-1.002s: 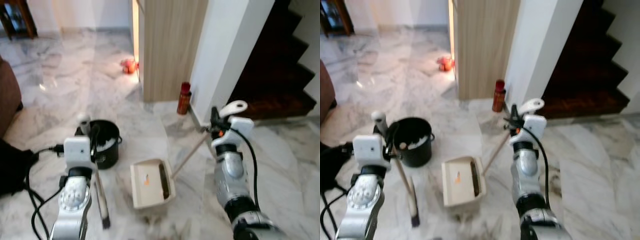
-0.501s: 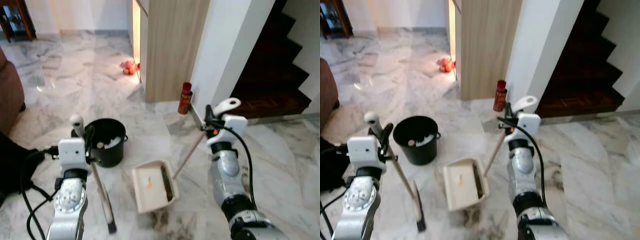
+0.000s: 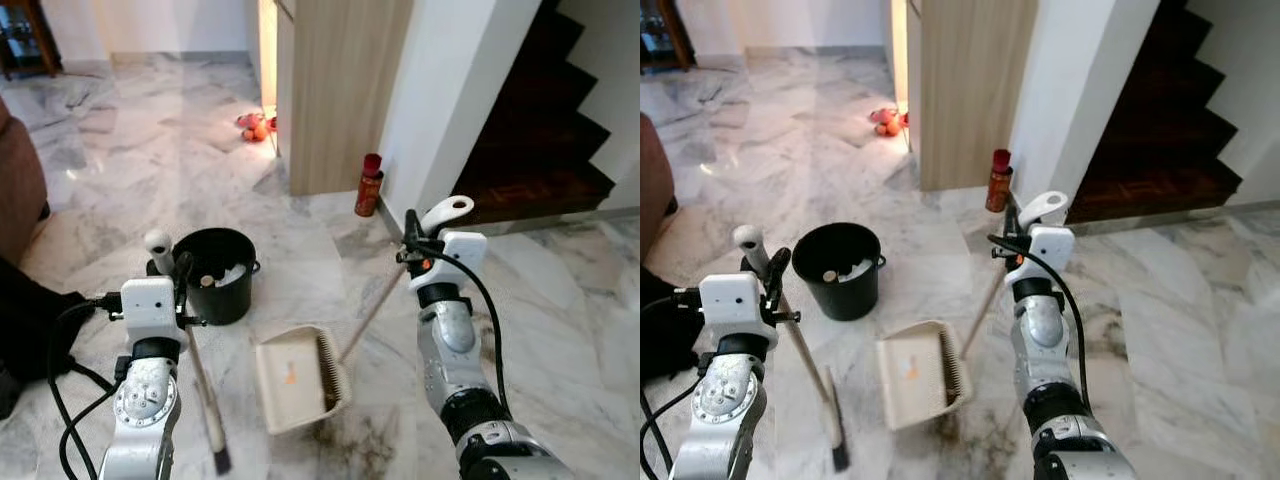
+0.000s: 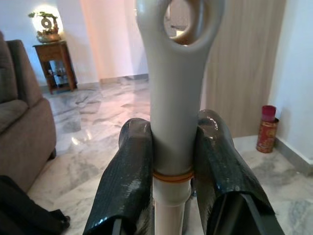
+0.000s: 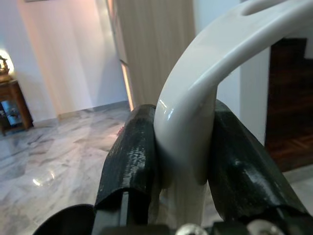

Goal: Sweep floor

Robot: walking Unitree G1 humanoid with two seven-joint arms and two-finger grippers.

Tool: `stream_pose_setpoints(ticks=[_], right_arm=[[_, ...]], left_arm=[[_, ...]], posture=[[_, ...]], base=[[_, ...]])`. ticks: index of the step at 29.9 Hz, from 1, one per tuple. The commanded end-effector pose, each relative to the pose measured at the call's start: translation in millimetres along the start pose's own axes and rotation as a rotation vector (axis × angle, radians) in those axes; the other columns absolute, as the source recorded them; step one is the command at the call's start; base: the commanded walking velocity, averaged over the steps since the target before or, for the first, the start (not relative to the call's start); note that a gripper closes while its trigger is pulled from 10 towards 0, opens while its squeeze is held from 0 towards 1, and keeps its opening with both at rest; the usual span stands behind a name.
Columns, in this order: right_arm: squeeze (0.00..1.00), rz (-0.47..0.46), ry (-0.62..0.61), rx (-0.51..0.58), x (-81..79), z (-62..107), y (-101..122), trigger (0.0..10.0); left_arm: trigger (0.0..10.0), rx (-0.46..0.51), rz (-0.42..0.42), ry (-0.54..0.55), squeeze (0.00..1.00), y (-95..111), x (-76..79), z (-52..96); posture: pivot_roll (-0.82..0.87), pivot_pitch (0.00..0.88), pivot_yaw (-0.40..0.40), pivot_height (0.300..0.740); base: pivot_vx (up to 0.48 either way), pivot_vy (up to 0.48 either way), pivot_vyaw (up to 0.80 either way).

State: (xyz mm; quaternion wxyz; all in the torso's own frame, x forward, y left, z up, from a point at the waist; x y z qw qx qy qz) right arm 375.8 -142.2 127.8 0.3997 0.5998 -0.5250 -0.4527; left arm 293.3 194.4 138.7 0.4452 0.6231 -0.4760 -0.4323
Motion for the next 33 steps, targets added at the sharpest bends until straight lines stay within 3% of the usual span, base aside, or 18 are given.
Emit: stream_pose_setpoints(ticks=[1,23,33], right_arm=[[0.00,-0.005,0.015,0.046,-3.7,-7.0,12,10.0],[0.00,-0.017,0.034,0.037,-7.4,-5.6,10,10.0],[0.00,-0.049,0.037,0.122,-15.8,-13.7,31,10.0]], left_arm=[[10.0,0.050,-0.014,0.014,0.00,13,-3.9,-2.6],[10.0,0.044,-0.010,0.017,0.00,13,-3.2,-1.9],[10.0,0.030,-0.030,0.007,0.00,7,-2.0,0.4]], posture=[[0.12,0.072,-0.068,0.740],[0.12,0.075,-0.067,0.740],[0.12,0.063,-0.064,0.740]], base=[[0.000,0.244,0.00],[0.000,0.243,0.00],[0.000,0.000,0.00]])
Point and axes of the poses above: a point about 5 cm out from each wrist's last joint towards the gripper, its own z axis pointing back from the gripper into the wrist, its own y axis along the axis of the wrist's last joint, x = y × z, the point moved 3 cm from there along -z, pointing out of the wrist towards the gripper, and after that the axes turned 1 degree about z, right-handed, at the moved point
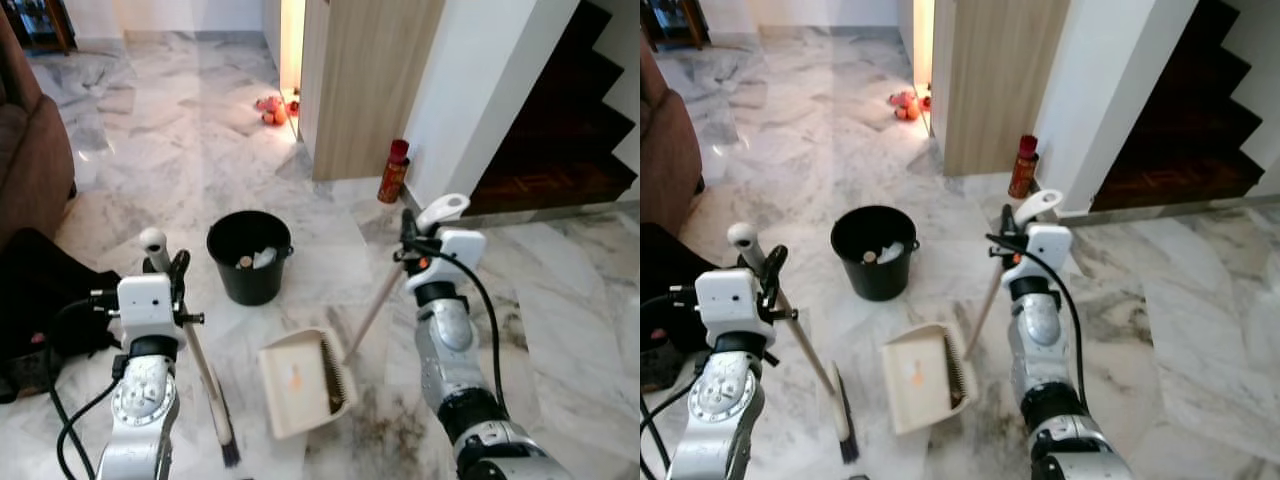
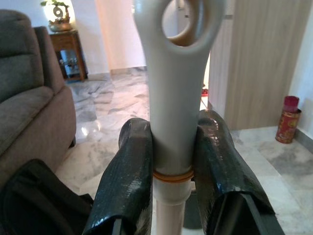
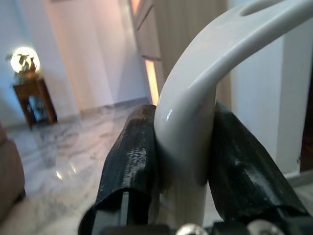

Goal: Sweep floor

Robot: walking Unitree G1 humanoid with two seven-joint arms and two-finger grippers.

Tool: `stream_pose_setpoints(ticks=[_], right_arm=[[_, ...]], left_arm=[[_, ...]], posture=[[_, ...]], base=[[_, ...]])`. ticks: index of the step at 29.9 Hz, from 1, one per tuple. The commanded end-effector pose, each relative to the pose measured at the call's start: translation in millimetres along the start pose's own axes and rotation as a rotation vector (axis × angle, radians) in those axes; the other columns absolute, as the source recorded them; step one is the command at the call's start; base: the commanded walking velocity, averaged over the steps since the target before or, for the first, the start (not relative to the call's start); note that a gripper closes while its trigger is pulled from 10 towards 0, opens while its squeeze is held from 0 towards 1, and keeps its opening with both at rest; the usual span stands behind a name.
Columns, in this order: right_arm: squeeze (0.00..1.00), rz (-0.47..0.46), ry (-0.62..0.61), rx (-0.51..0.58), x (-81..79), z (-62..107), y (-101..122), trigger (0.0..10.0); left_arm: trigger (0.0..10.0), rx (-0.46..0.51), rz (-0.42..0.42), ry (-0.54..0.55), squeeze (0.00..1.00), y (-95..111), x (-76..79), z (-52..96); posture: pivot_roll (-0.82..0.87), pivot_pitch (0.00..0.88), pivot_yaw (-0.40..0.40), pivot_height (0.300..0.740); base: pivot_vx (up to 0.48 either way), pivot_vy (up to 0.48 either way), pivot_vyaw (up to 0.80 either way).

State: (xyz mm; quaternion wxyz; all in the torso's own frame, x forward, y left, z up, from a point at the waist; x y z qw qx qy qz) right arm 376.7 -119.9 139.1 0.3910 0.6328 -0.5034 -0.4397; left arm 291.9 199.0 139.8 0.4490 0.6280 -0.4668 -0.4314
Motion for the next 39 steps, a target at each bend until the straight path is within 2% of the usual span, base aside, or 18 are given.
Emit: stream_pose_setpoints(ticks=[1,3,6,11,27,39], right_arm=[[0.00,0.007,-0.014,0.103,6.1,-11.0,26,10.0],[0.00,0.004,-0.014,0.116,5.3,-12.2,29,10.0],[0.00,-0.006,-0.018,0.175,0.8,-18.3,45,10.0],[0.00,-0.031,-0.007,0.246,-6.2,-25.5,66,10.0],[0.00,-0.097,-0.002,0.377,-18.2,-37.7,116,10.0],[0.00,-0.114,0.020,0.330,-24.4,-38.3,110,10.0]], left_arm=[[10.0,0.033,-0.023,-0.008,0.00,5,1.9,0.8],[10.0,0.026,-0.033,-0.004,0.00,2,0.0,2.2],[10.0,-0.006,-0.065,0.017,0.00,-10,-9.0,9.6],[10.0,-0.019,-0.079,0.029,0.00,-14,-13.3,12.2],[10.0,0.017,-0.061,-0.001,0.00,-8,-2.4,9.9],[10.0,-0.002,-0.055,0.002,0.00,-11,-4.2,12.5]], posture=[[0.12,0.063,-0.064,0.740],[0.12,0.060,-0.064,0.740],[0.12,0.053,-0.062,0.740],[0.12,0.051,-0.066,0.740],[0.12,0.063,-0.069,0.740],[0.13,0.063,-0.072,0.740]], base=[[0.000,0.000,0.00],[0.000,0.000,0.00],[0.000,0.000,0.00],[0.000,0.000,0.00],[0.000,0.000,0.00],[0.000,0.000,0.00]])
Point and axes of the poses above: a point about 5 cm out from each wrist's last joint towards the gripper, its own z axis pointing back from the gripper into the wrist, its own y axis along the axis of the wrist's last joint, x = y × z, the point moved 3 cm from there along -z, pointing out of the wrist towards the gripper, and after that the axes turned 1 degree about z, right-handed, at the moved point
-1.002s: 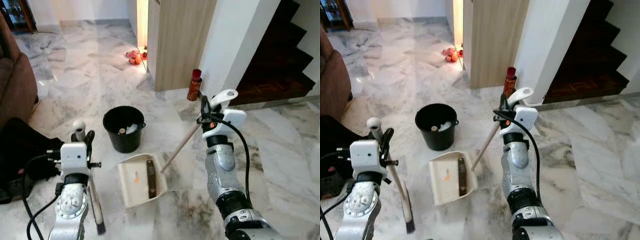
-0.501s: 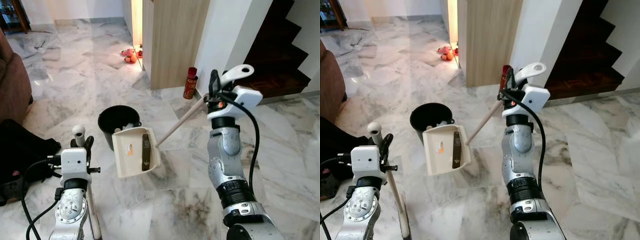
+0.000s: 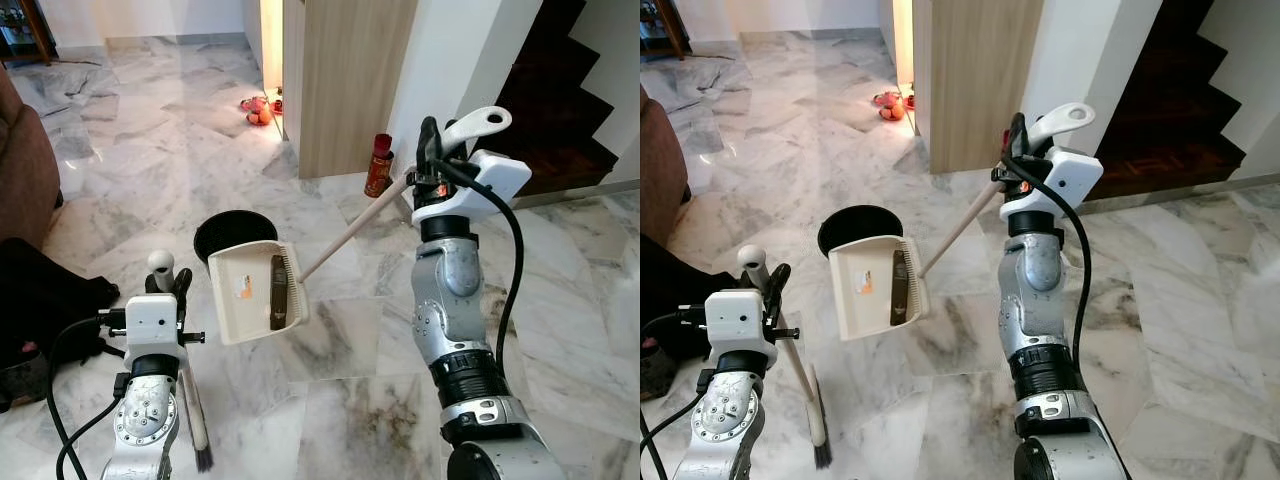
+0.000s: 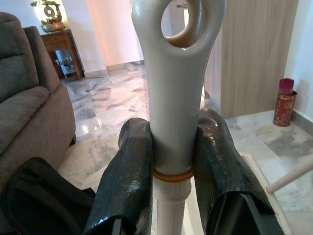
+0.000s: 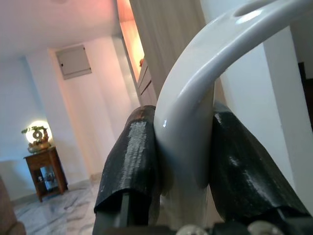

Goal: Sweep floor

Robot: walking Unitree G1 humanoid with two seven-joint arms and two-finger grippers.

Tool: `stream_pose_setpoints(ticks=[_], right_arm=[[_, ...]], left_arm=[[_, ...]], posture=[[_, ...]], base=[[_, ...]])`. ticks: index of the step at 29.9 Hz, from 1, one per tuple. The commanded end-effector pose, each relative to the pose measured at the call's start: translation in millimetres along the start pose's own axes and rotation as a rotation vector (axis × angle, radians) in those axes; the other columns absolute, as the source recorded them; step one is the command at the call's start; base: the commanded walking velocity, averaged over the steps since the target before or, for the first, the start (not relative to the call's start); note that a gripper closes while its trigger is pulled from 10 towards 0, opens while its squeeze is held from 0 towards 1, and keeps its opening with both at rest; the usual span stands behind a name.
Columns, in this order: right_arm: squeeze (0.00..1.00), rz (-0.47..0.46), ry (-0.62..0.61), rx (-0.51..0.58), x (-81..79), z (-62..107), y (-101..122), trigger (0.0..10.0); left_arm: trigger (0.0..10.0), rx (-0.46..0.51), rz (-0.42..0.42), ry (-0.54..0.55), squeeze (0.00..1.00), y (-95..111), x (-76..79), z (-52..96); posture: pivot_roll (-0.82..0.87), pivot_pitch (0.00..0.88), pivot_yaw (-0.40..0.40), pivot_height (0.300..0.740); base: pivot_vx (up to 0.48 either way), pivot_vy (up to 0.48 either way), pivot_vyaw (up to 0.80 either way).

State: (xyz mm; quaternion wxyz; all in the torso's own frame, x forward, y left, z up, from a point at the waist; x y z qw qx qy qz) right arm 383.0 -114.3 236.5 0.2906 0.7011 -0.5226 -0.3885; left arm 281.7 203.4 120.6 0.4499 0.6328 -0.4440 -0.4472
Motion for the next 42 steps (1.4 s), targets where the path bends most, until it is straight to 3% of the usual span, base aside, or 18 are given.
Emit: stream_pose_setpoints(ticks=[1,9,42], right_arm=[[0.00,-0.024,0.013,0.078,-5.7,-7.2,20,10.0],[0.00,-0.016,0.032,0.067,-9.3,-5.4,17,10.0],[0.00,-0.055,0.074,0.053,-17.1,-1.5,13,10.0]], left_arm=[[10.0,0.029,-0.009,-0.002,0.00,6,-0.8,-0.5],[10.0,0.025,-0.021,0.001,0.00,5,-1.6,-1.1],[10.0,0.027,-0.033,0.012,0.00,6,-4.2,-0.4]], posture=[[0.13,0.063,-0.073,0.740],[0.13,0.064,-0.073,0.740],[0.14,0.063,-0.072,0.740]], base=[[0.000,0.000,0.00],[0.094,0.000,0.00],[0.293,0.000,0.10]])
Point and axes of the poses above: a point about 5 cm out from each wrist's last joint towards the gripper, its own z axis pointing back from the gripper into the wrist, its own y axis along the axis of the wrist's last joint, x = y × z, the point moved 3 cm from there along -z, pointing out of the wrist towards the gripper, and after that the axes turned 1 degree about z, right-handed, at the moved point
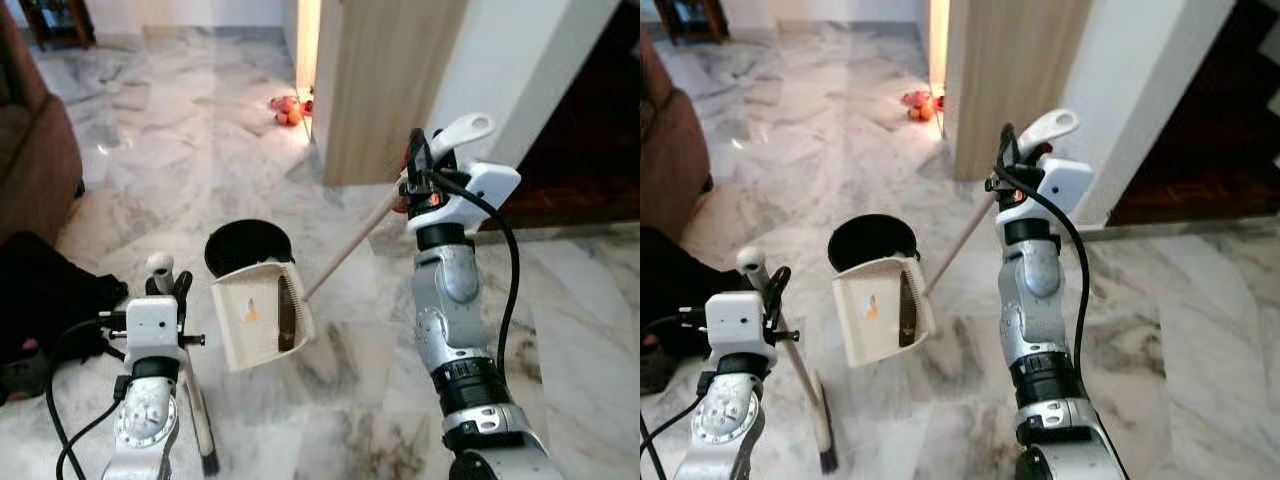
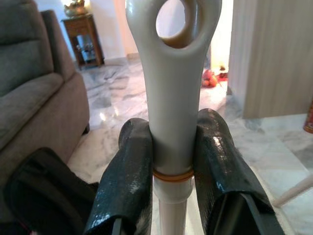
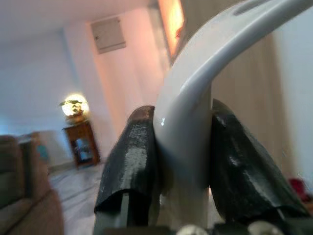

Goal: Sweep floor

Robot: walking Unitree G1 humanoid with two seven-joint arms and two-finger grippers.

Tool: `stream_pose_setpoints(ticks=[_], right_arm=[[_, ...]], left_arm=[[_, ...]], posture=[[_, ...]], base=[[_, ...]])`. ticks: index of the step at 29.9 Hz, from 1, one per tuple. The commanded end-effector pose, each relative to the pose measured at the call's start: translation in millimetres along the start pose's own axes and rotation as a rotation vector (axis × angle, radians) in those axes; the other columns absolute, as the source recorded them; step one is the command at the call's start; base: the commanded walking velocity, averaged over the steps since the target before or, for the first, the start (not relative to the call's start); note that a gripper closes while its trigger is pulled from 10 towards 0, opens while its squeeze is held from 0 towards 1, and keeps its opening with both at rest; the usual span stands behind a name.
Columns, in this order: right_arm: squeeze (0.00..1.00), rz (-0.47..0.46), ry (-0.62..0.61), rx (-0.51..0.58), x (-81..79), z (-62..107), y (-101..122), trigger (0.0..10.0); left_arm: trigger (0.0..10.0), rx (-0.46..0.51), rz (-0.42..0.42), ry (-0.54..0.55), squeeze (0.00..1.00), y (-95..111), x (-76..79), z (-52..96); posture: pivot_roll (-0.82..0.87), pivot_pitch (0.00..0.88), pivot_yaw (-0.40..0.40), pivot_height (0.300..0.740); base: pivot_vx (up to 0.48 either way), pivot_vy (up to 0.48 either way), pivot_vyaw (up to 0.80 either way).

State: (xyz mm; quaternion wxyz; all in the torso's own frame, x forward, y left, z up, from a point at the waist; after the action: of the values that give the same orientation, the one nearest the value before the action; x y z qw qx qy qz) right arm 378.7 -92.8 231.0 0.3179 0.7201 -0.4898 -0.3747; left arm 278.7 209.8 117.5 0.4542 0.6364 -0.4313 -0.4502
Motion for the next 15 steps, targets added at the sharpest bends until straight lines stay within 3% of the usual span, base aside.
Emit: stream_pose_setpoints(ticks=[1,15], right_arm=[[0.00,-0.016,-0.005,0.092,2.5,-7.0,21.8,10.0],[0.00,-0.120,-0.058,0.106,3.9,-11.2,28.5,10.0]], left_arm=[[10.0,0.043,-0.015,-0.001,0.00,9.9,1.7,-2.7],[10.0,0.048,-0.019,0.005,0.00,11.1,0.7,-3.0]], posture=[[0.14,0.063,-0.072,0.740],[0.14,0.064,-0.072,0.740]], base=[[0.304,0.000,0.00],[0.306,0.000,0.00]])
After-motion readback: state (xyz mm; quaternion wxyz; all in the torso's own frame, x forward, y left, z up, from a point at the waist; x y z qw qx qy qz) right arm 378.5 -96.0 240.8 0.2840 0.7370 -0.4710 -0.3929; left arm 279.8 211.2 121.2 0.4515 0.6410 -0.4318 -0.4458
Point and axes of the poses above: a point about 5 cm out from each wrist's last joint towards the gripper, its own z axis pointing back from the gripper into the wrist, its own y axis along the axis of the wrist's last joint, x = y × z, the point moved 3 cm from there along -z, pointing out of the wrist towards the gripper, and after that the axes turned 1 degree about z, right-handed, at the moved point
